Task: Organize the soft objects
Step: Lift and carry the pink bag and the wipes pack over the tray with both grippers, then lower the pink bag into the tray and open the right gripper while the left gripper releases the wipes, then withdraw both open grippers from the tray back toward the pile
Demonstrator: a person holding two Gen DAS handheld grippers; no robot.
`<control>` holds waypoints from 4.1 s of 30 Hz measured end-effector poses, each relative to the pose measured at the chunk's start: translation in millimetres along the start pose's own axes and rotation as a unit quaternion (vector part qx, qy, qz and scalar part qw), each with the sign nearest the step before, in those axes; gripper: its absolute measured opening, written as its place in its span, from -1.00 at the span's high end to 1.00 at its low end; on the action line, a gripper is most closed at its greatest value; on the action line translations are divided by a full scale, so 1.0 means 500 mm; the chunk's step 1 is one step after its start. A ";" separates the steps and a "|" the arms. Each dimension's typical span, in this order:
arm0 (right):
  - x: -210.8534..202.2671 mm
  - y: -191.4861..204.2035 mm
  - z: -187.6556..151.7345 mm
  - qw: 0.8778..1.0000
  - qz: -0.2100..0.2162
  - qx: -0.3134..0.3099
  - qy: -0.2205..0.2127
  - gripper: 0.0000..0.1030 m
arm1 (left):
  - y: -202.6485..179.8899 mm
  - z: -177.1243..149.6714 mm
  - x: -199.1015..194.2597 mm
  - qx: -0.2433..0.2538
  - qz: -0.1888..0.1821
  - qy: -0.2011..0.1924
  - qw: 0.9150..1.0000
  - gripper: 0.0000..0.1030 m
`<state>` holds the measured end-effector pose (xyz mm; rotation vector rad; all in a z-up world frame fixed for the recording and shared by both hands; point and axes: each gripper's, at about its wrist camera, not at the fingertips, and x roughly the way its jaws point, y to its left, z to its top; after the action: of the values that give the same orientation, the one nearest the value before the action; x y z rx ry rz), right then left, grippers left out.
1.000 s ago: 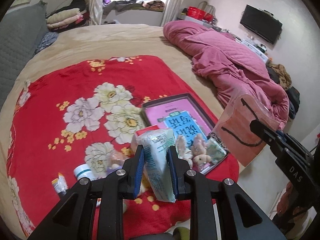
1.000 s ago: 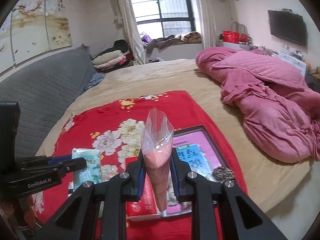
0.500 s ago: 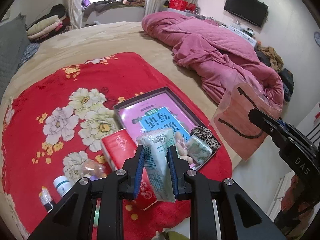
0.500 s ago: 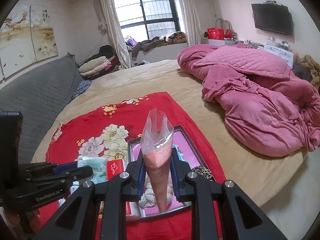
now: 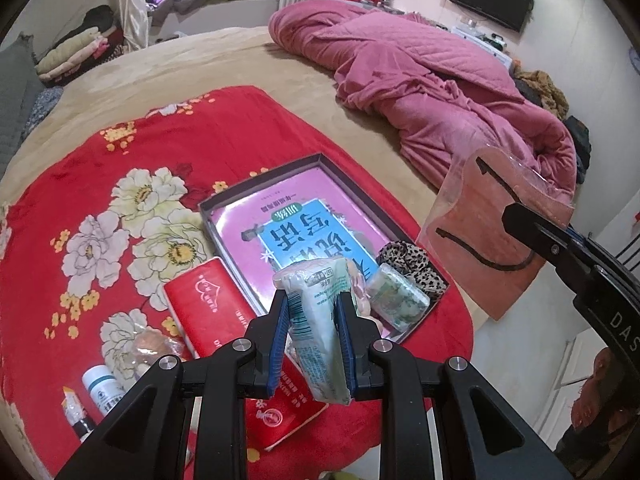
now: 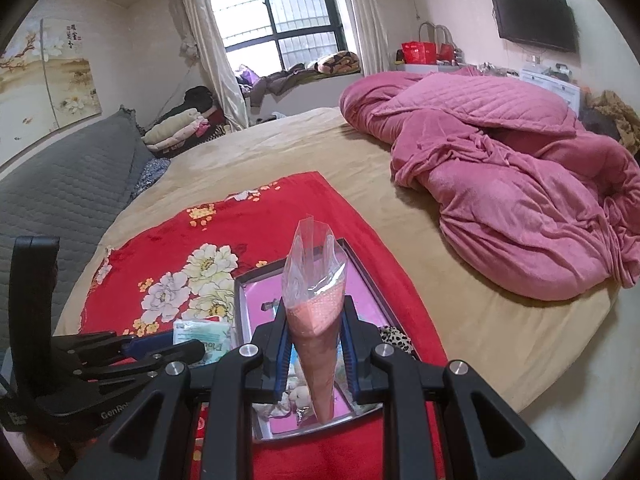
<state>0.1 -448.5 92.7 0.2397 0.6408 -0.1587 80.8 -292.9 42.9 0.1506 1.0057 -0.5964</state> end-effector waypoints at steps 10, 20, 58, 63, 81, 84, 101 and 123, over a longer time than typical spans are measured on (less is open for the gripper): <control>0.083 -0.028 -0.011 0.999 0.001 0.036 0.032 0.56 | 0.007 0.005 0.088 0.002 -0.006 0.030 1.000 0.53; 0.176 -0.031 -0.019 0.996 0.015 0.055 0.066 0.56 | 0.018 -0.006 0.165 -0.002 -0.029 0.061 0.998 0.53; 0.312 -0.083 -0.081 0.985 -0.070 0.042 0.150 0.14 | 0.010 -0.001 0.234 0.004 -0.021 0.086 0.996 0.53; 0.303 -0.091 -0.088 0.984 -0.078 0.044 0.151 0.10 | 0.009 0.000 0.236 0.005 -0.022 0.086 0.996 0.53; 0.210 -0.091 -0.077 0.990 -0.069 0.040 0.118 -0.09 | 0.000 0.002 0.252 0.006 -0.002 0.093 0.996 0.50; 0.201 -0.089 -0.076 0.990 -0.072 0.038 0.116 -0.09 | 0.000 0.002 0.250 0.007 0.002 0.092 0.996 0.48; 0.154 -0.068 -0.061 0.993 -0.064 0.031 0.093 -0.10 | 0.013 -0.002 0.188 -0.001 -0.004 0.053 0.999 0.34; 0.069 0.023 -0.038 0.998 -0.045 -0.008 0.047 -0.11 | 0.047 -0.031 0.050 -0.018 0.017 0.005 1.000 -0.10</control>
<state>19.0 -435.1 59.1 0.2038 0.7469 -0.2297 91.7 -277.2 10.4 0.1394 1.0217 -0.5465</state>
